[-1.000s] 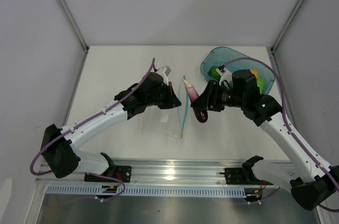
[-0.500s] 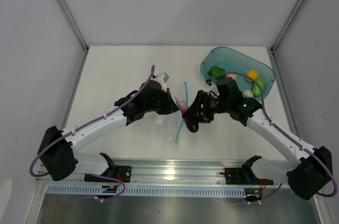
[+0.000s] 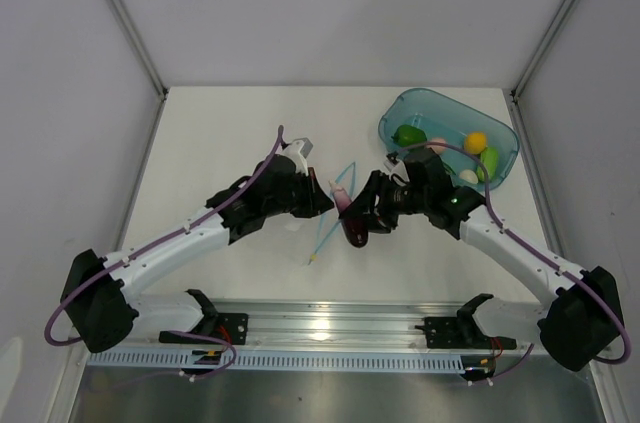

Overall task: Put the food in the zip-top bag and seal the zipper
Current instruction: Place the fake vegetable in the zipper food storage bag.

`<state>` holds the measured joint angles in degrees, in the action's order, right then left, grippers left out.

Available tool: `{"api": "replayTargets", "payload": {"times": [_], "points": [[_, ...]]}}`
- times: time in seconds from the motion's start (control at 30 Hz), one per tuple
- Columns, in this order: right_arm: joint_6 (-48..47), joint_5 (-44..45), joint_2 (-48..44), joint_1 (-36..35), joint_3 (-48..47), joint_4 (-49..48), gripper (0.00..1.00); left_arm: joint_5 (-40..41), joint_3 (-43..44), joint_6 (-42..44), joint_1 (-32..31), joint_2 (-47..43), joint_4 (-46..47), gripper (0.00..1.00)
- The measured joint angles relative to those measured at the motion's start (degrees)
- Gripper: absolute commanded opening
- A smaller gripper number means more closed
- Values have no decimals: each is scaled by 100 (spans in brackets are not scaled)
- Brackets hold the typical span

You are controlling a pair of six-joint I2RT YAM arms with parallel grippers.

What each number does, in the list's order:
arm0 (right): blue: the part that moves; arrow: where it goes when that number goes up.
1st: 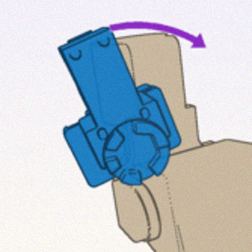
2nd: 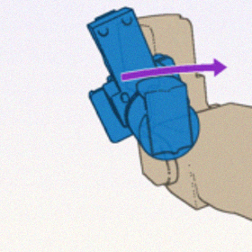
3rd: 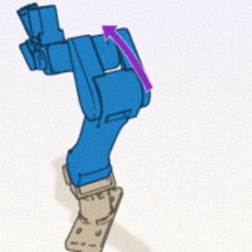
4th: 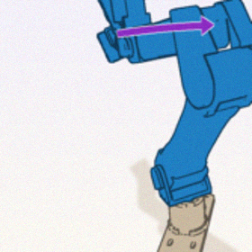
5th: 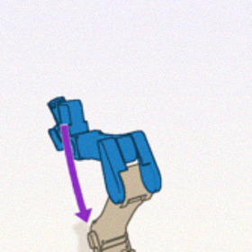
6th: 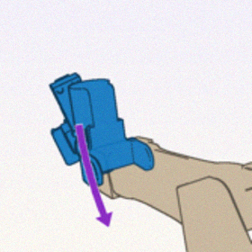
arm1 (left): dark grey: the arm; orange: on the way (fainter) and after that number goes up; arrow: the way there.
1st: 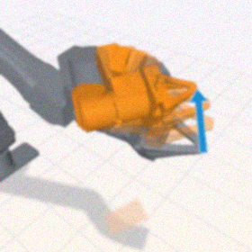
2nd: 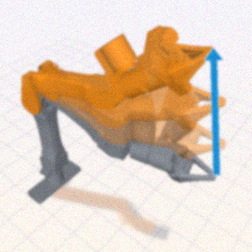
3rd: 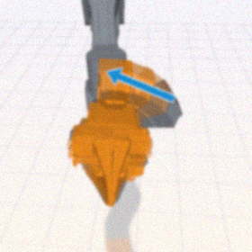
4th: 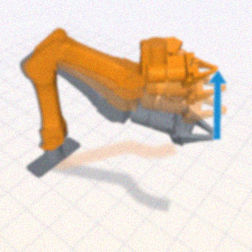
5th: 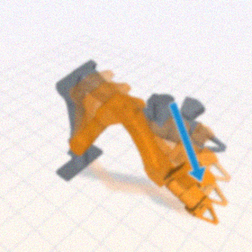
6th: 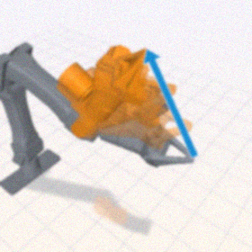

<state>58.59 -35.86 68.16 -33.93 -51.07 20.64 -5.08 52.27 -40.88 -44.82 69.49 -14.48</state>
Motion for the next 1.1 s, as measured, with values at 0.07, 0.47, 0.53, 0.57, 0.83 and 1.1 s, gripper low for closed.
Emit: {"api": "replayTargets", "payload": {"times": [0.07, 0.47, 0.53, 0.57, 0.83, 1.1], "points": [[20, 2, 0, -35, 9, -7, 0, 7, 0, 15, 0, 0, 2, 1], [-9, 120, -413, -186, 59, 365, 0, 120, 2, 44, 0, 186, 4, 1], [-11, 146, -463, -184, 129, 411, 0, 157, 2, 42, 0, 188, 4, 0], [-11, 155, -463, -184, 160, 431, 0, 186, 4, 42, 0, 188, 4, 0], [52, 168, -389, -96, 420, 417, 0, 284, 0, 52, 0, 181, 31, 0], [446, 184, 190, -44, 214, 208, 0, 166, -227, 50, -44, 46, 426, 1]]}}
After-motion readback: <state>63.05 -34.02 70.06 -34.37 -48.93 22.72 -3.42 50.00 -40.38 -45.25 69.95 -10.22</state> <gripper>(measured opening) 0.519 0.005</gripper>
